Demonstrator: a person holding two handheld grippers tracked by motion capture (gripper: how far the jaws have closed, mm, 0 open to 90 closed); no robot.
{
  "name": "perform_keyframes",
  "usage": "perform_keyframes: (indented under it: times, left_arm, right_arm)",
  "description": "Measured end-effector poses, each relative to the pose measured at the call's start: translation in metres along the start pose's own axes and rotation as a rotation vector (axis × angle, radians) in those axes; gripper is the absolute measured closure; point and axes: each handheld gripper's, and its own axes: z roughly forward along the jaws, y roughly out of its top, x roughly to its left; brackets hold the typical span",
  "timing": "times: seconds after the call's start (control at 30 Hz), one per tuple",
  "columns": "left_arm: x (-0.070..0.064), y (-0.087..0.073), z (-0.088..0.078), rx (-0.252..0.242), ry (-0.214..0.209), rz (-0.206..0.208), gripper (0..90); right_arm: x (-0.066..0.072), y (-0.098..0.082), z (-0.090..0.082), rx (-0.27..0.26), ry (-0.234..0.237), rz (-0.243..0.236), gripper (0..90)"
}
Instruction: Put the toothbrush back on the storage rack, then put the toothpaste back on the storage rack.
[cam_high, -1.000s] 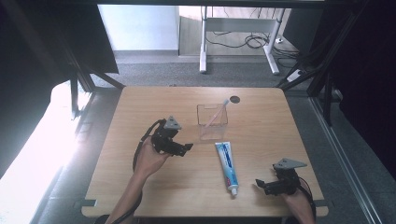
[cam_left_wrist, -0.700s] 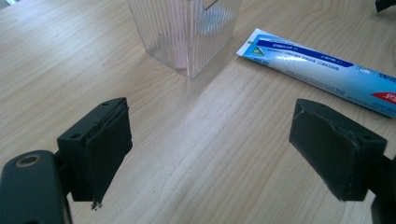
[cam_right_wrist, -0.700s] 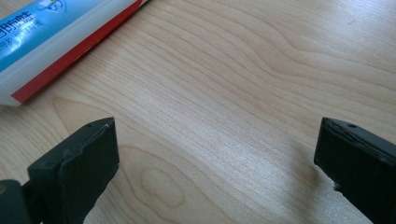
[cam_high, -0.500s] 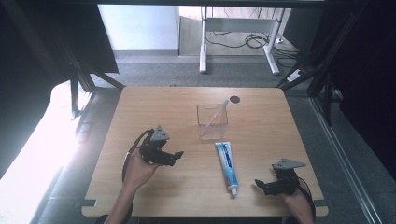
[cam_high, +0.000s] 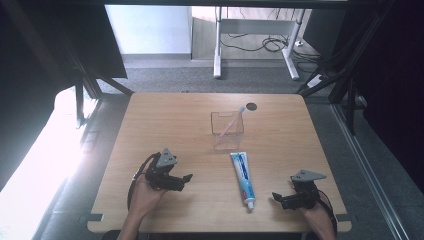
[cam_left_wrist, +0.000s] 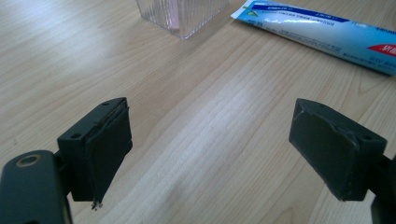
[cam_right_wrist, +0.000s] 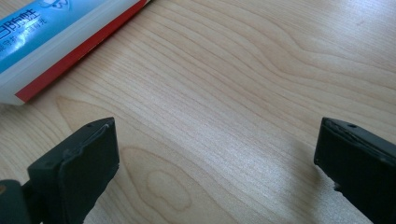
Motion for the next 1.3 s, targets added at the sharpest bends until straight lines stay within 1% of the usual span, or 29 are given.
perform_keyframes:
  times: [0.03, 0.07, 0.1, 0.2, 0.27, 0.3, 0.33, 0.43, 0.5, 0.6, 0.77, 0.83, 0.87, 0.93, 1.0, 1.07, 1.2, 1.3]
  left_arm:
    - [-0.001, -0.002, 0.000, 0.003, 0.002, -0.001, 13.3]
    - [-0.002, -0.007, 0.001, 0.016, 0.008, 0.002, 13.4]
    - [-0.002, -0.007, 0.001, 0.016, 0.008, 0.002, 13.4]
    - [-0.006, -0.015, 0.002, 0.035, 0.021, 0.005, 13.4]
    - [-0.008, -0.020, 0.003, 0.040, 0.021, 0.004, 13.3]
    - [-0.010, -0.024, 0.003, 0.040, 0.021, 0.003, 13.3]
    - [-0.010, -0.024, 0.003, 0.040, 0.021, 0.003, 13.3]
    - [-0.014, -0.031, 0.003, 0.023, 0.004, 0.005, 13.3]
    - [-0.017, -0.033, 0.004, 0.027, 0.005, 0.010, 13.3]
    - [-0.020, -0.039, 0.007, 0.048, 0.007, 0.015, 13.3]
    - [-0.020, -0.046, 0.013, 0.081, 0.021, 0.016, 13.3]
    - [-0.019, -0.047, 0.014, 0.081, 0.027, 0.019, 13.2]
    - [-0.018, -0.048, 0.014, 0.073, 0.033, 0.015, 13.2]
    - [-0.017, -0.048, 0.013, 0.070, 0.032, 0.011, 13.2]
    - [-0.016, -0.049, 0.012, 0.051, 0.041, 0.008, 13.2]
    - [-0.016, -0.049, 0.012, 0.041, 0.037, 0.003, 13.2]
    - [-0.015, -0.050, 0.012, 0.041, 0.040, -0.003, 13.2]
    - [-0.015, -0.051, 0.013, 0.049, 0.039, 0.000, 13.3]
  right_arm:
    - [0.000, 0.000, 0.000, 0.000, -0.001, 0.000, 0.2]
    - [0.001, 0.000, 0.000, 0.000, -0.001, 0.000, 0.2]
    - [0.001, 0.000, 0.000, 0.000, -0.002, -0.001, 0.2]
    - [0.001, 0.000, 0.000, -0.001, 0.001, -0.003, 0.2]
    - [0.001, 0.001, 0.000, -0.002, 0.001, -0.006, 0.2]
    - [0.002, 0.001, 0.000, -0.002, 0.002, -0.007, 0.2]
    - [0.002, 0.001, 0.000, -0.002, 0.002, -0.007, 0.2]
    - [0.002, 0.001, 0.000, -0.003, 0.002, -0.013, 0.3]
    - [0.003, 0.001, 0.000, -0.003, 0.007, -0.016, 0.9]
    - [0.003, 0.001, 0.000, -0.002, 0.008, -0.022, 0.9]
    - [0.005, 0.001, 0.001, 0.001, 0.010, -0.025, 0.9]
    - [0.005, 0.001, 0.000, -0.002, 0.010, -0.027, 0.9]
    - [0.005, 0.002, 0.000, -0.003, 0.012, -0.027, 0.9]
    - [0.005, 0.002, 0.000, -0.001, 0.013, -0.029, 0.9]
    - [0.005, 0.002, 0.001, 0.001, 0.012, -0.029, 0.9]
    - [0.005, 0.002, 0.000, 0.001, 0.012, -0.028, 1.0]
    - [0.005, 0.003, -0.002, 0.009, 0.004, -0.031, 1.5]
    - [0.006, 0.007, -0.003, 0.025, -0.013, -0.040, 2.1]
